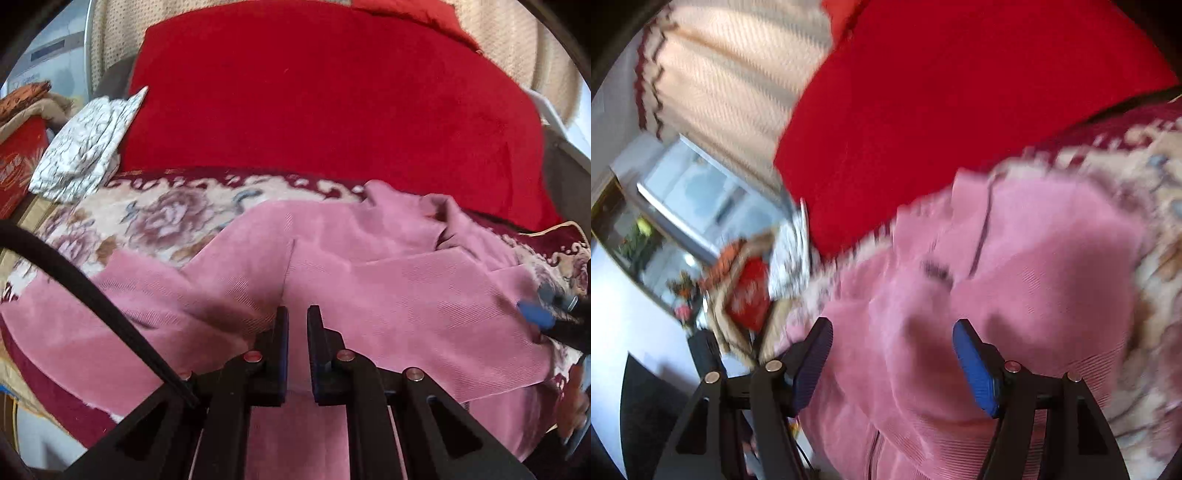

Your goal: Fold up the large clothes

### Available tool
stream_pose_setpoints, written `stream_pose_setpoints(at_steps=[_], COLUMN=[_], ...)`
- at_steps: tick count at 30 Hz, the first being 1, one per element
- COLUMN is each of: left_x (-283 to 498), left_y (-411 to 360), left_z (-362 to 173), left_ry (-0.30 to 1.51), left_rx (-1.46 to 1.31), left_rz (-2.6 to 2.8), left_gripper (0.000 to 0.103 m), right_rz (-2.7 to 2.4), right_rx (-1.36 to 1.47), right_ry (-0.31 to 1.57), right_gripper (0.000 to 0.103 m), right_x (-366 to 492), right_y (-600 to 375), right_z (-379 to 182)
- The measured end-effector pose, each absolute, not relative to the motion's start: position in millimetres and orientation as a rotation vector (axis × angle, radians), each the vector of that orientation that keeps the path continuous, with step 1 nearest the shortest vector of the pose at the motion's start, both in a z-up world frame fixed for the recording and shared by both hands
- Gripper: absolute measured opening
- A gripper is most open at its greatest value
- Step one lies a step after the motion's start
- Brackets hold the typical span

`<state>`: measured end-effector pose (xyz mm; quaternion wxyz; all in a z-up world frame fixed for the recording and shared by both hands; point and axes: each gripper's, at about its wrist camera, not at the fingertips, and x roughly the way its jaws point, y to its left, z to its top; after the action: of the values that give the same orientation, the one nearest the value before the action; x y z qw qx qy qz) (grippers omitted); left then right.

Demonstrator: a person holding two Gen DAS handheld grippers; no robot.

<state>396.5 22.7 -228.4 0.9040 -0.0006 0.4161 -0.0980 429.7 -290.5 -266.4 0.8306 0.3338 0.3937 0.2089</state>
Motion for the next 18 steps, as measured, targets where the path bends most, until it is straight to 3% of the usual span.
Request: stream_pose_setpoints(at_steps=[1, 2, 5, 8, 11, 18], left_x=[398.9, 401.1, 391.5, 375.2, 361.3, 335.1], left_y=[26.5, 30.2, 59.2, 105.3, 172.3, 311.9], left_z=[-229.0, -229.0, -216.1, -194.4, -186.7, -237.1], left_ry=[0.877, 0.88, 0.818, 0.692, 0.604, 0.635], left_rx=[-0.019, -0.045, -0.109, -0.176, -0.322, -0.795], left_rz=[-0.206, -0.214, -0.174, -0.026, 0.182, 0.415], left_gripper=[0.015, 0.026, 0.066, 0.069, 0.08, 0.077], right_rz=[0.435, 0.414, 0.39, 0.422, 0.402, 0.381], right_rx=[0.671, 0.63, 0.52, 0.536, 0.535, 0.521], right_ry=[0.909, 0.962, 0.932, 0.829, 0.761, 0.785], right_gripper=[0.07, 0.071, 0.071, 0.071, 0.071, 0.071], right_x=[435.1, 438.3, 433.7, 423.6, 417.2, 418.7], right_y=[-280.0, -271.4, -255.1, -257.1, -262.7, -258.3], right_z=[-275.5, -283.2, -276.5, -260.5, -252.4, -259.1])
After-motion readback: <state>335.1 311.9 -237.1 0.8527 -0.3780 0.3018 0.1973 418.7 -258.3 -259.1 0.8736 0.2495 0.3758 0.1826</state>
